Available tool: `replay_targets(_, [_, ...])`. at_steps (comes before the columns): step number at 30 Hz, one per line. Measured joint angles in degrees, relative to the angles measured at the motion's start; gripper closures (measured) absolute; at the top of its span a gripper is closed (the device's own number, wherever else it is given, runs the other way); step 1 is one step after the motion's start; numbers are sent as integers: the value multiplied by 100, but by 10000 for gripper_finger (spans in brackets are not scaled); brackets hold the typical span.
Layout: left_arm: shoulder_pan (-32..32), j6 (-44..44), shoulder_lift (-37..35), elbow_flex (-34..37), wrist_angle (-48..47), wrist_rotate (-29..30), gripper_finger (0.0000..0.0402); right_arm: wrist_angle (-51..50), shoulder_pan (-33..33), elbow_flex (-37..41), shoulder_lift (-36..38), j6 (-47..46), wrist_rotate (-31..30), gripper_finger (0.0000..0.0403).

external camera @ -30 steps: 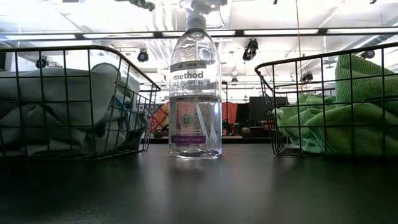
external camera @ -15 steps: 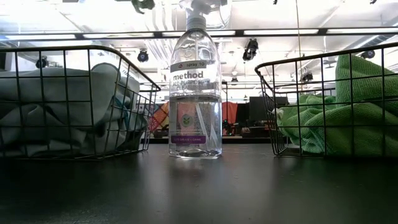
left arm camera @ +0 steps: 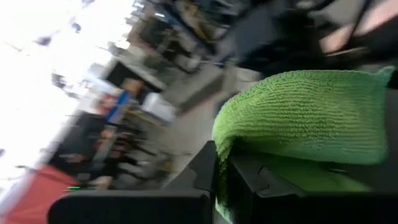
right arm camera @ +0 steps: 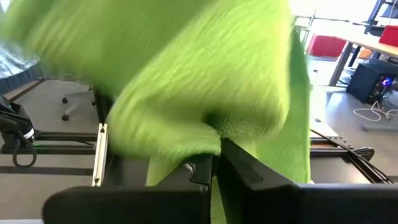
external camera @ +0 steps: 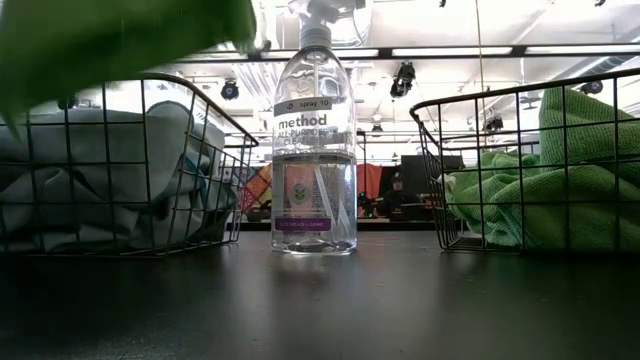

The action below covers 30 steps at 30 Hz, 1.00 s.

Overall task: Sort microfiber towel by color & place in baskets
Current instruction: Put the green microfiber towel into the right wire basket

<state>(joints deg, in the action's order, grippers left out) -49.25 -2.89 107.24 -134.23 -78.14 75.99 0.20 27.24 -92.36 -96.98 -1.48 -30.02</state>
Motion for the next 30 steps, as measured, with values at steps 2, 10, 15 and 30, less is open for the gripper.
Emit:
replay_targets(2, [-4, -301, -8, 0, -65, -446, 384, 1, 0, 0, 14, 0, 0, 394])
replay_targets(10, [-42, -953, -20, 0, -218, -1140, 306, -48, 0, 0, 56, 0, -3, 394])
replay_targets(15, [-92, -1869, -26, 0, -1094, -1511, 256, -140, 0, 0, 125, -37, -27, 394])
replay_targets(30, [-362, -2380, -388, -42, -1190, -1708, 216, -1161, 297, 0, 774, -90, -1781, 394])
